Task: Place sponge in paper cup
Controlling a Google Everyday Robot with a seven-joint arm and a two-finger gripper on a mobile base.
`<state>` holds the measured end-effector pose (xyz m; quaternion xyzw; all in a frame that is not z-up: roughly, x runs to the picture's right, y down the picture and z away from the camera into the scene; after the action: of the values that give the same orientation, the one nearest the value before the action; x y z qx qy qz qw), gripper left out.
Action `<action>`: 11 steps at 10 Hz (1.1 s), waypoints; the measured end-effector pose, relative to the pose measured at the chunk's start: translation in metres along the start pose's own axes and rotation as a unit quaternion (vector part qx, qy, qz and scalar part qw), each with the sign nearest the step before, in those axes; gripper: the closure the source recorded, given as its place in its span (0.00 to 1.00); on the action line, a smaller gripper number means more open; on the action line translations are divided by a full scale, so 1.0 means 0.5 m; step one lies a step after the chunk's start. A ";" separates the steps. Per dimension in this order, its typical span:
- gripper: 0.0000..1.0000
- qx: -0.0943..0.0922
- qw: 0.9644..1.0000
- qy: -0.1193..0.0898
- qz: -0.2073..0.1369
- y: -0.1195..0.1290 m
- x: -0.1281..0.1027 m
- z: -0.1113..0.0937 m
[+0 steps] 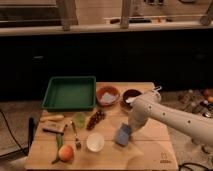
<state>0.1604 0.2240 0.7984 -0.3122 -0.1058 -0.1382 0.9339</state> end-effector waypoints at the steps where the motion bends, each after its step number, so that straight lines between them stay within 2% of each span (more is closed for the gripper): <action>1: 0.45 0.000 1.000 0.001 -0.002 0.004 -0.003 -0.003; 2: 0.46 0.000 1.000 0.002 -0.005 0.001 -0.013 -0.009; 3: 0.53 0.001 1.000 0.002 -0.010 -0.006 -0.031 -0.017; 5: 0.76 -0.002 1.000 0.002 -0.013 -0.003 -0.035 -0.017; 7: 0.93 -0.002 1.000 0.005 -0.020 0.003 -0.033 -0.021; 9: 0.93 0.001 1.000 0.004 -0.026 -0.011 -0.066 -0.033; 10: 0.88 -0.001 1.000 0.003 -0.027 -0.016 -0.084 -0.032; 11: 0.76 -0.003 1.000 0.003 -0.030 -0.020 -0.099 -0.027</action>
<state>0.1120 0.2177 0.7791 -0.3116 -0.1123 -0.1670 0.9287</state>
